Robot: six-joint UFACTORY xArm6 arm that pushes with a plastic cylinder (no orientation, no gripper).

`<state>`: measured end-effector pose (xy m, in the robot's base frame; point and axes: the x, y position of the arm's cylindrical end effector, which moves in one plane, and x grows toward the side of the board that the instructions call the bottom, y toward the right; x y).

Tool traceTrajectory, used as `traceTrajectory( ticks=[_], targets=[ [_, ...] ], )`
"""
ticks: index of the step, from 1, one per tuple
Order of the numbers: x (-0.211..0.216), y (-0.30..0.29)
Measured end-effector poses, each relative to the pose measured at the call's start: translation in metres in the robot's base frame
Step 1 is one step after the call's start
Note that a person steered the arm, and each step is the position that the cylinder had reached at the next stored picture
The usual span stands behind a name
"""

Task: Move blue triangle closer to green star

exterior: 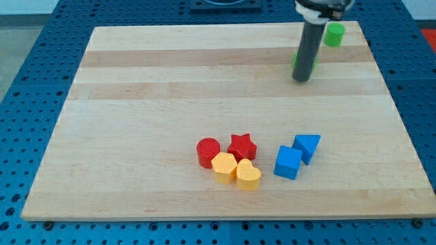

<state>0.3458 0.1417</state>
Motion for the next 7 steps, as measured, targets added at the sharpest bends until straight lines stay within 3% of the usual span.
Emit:
traceTrajectory(
  ticks=[2, 3, 4, 6, 7],
  targets=[
    [-0.063, 0.000],
    [-0.063, 0.000],
    [-0.023, 0.000],
    [0.109, 0.031],
    [0.132, 0.051]
  ],
)
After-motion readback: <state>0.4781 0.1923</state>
